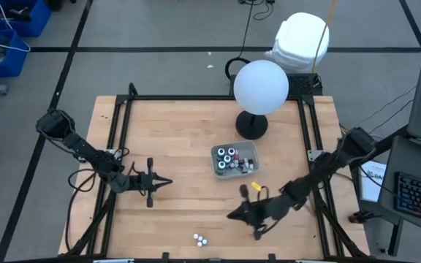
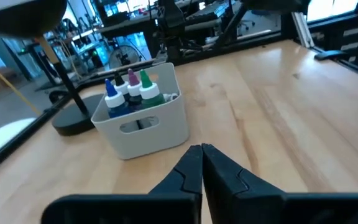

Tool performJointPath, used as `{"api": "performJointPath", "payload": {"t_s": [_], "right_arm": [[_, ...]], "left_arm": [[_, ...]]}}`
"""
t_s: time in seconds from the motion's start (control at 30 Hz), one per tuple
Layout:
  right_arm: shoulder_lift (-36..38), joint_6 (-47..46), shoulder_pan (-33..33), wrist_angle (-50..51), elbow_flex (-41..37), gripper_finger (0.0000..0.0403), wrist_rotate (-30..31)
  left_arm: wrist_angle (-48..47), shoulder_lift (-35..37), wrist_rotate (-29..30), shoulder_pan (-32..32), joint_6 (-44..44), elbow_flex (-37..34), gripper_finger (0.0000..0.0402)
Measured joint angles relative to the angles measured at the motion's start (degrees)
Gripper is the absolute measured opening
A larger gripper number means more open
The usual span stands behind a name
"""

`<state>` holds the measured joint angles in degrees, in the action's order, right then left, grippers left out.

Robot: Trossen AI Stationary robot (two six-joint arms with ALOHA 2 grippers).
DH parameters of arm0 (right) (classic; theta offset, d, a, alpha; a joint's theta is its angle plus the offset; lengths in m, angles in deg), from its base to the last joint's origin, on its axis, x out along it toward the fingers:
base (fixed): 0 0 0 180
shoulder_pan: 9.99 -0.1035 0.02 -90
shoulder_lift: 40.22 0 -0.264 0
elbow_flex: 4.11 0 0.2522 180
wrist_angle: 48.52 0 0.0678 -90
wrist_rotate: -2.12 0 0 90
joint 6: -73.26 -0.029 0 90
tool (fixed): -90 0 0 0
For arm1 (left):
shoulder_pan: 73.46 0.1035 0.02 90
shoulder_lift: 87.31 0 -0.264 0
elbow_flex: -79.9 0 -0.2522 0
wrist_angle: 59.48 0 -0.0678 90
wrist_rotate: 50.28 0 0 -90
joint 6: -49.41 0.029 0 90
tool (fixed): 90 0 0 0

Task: Pick & Place food coloring
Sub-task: Put the red food coloring bottle into the gray bin

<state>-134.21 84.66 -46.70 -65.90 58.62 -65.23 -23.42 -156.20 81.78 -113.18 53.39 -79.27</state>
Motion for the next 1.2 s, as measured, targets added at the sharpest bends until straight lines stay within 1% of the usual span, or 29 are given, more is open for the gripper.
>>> {"api": "performJointPath", "payload": {"t_s": [0.2, 0.4, 0.57, 0.63, 0.77, 0.93, 1.07, 1.2], "right_arm": [[-9.1, -4.5, -0.2, 3.1, 9.9, 0.0001, 0.0], [-16.7, -11.4, -1.6, 4.9, 19.1, 0.0000, 0.4], [-23.3, -15.3, -3.3, 9.8, 26.8, 0.0001, 8.1], [-25.1, -16.1, -3.9, 10.0, 29.4, 0.0006, 11.2], [-27.9, -16.4, -4.2, 10.0, 32.6, 0.0044, 11.8], [-29.5, -18.7, -4.3, 10.3, 33.1, 0.0116, 11.8], [-30.8, -21.5, -4.3, 10.7, 33.1, 0.0158, 11.6], [-32.0, -24.1, -4.3, 11.0, 33.1, 0.0178, 11.6]], "left_arm": [[-0.2, 0.0, 0.0, 0.0, -0.5, 0.0, 0.0043], [-0.2, 0.0, 0.0, 0.0, 2.3, 0.0, 0.0040], [-0.2, 0.0, -0.6, 0.0, 1.7, 0.0, 0.0030], [-0.3, 0.0, -1.4, 0.0, 1.7, 0.0, 0.0026], [-0.3, 0.0, -3.4, 0.0, 1.7, 0.0, 0.0014], [-0.3, 0.0, -3.6, 0.0, 2.0, 0.0, 0.0004], [-0.1, 0.0, -3.5, 0.0, 3.6, 0.0, 0.0018], [-0.1, 0.0, -3.2, 0.0, 3.7, 0.0, 0.0037]]}}
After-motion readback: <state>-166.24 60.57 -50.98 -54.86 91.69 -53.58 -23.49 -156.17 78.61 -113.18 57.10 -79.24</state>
